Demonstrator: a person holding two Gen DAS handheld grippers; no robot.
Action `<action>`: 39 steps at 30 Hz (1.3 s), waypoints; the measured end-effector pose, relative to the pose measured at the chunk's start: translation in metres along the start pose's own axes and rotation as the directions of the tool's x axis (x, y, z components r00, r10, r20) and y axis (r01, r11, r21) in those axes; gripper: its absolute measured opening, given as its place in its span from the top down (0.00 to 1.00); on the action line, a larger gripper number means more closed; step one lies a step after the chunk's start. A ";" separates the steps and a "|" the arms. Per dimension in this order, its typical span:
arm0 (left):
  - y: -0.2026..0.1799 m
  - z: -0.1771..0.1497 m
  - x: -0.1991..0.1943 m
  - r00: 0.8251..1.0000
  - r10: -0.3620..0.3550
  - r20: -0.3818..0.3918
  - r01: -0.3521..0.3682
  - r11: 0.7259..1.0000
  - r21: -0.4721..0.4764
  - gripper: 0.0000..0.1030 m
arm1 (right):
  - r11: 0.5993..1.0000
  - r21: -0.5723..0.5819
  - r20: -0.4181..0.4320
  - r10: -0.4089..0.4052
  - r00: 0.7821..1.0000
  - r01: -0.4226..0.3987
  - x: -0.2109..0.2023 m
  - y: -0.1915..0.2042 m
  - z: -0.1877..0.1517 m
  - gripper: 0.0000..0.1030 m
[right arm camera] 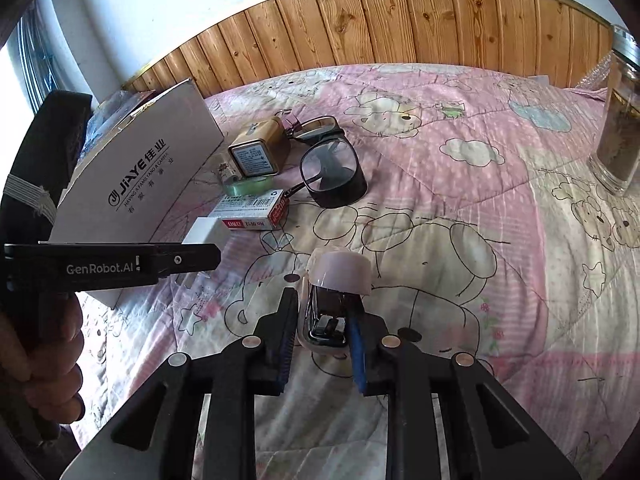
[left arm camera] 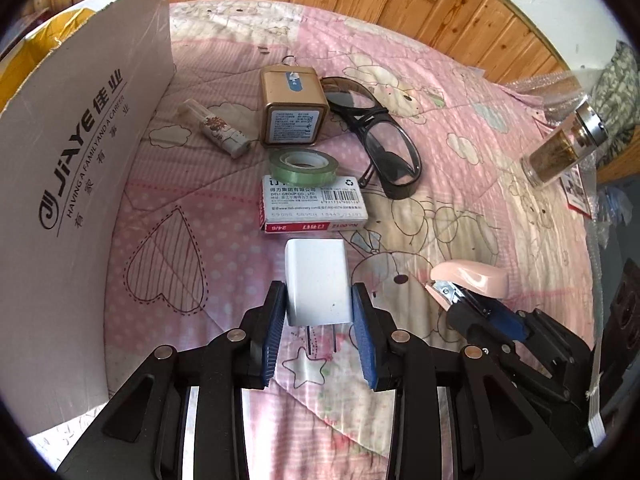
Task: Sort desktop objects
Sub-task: 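Carry the charger plug and stapler over the cardboard box with both tools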
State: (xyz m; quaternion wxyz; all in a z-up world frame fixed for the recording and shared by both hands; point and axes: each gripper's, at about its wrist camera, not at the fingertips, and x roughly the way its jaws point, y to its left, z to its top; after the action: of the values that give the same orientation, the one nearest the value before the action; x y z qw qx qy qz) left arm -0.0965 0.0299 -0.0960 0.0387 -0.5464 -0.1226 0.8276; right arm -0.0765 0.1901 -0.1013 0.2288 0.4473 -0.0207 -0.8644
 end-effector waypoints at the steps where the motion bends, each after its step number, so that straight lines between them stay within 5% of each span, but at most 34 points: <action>1: -0.001 -0.002 -0.004 1.000 -0.006 0.005 0.006 1.000 0.003 0.67 | 1.000 0.006 -0.001 0.006 1.000 -0.006 -0.001 0.000 -0.001 0.76; 15: -0.005 -0.029 -0.053 0.997 -0.041 0.059 0.040 0.999 0.019 0.67 | 0.997 0.037 0.043 0.060 0.997 -0.062 -0.042 0.024 -0.018 0.76; 39: 0.039 -0.065 -0.159 0.975 -0.087 0.202 0.093 0.995 -0.022 0.67 | 0.975 -0.166 0.117 0.166 0.979 -0.145 -0.100 0.129 -0.013 0.76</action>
State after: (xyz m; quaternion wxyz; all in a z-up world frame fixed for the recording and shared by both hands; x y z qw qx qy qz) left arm 0.0296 -0.0291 0.0122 0.0550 -0.4544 -0.1635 0.8739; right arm 0.0317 0.1183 -0.0020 0.3284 0.3674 -0.0026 -0.8701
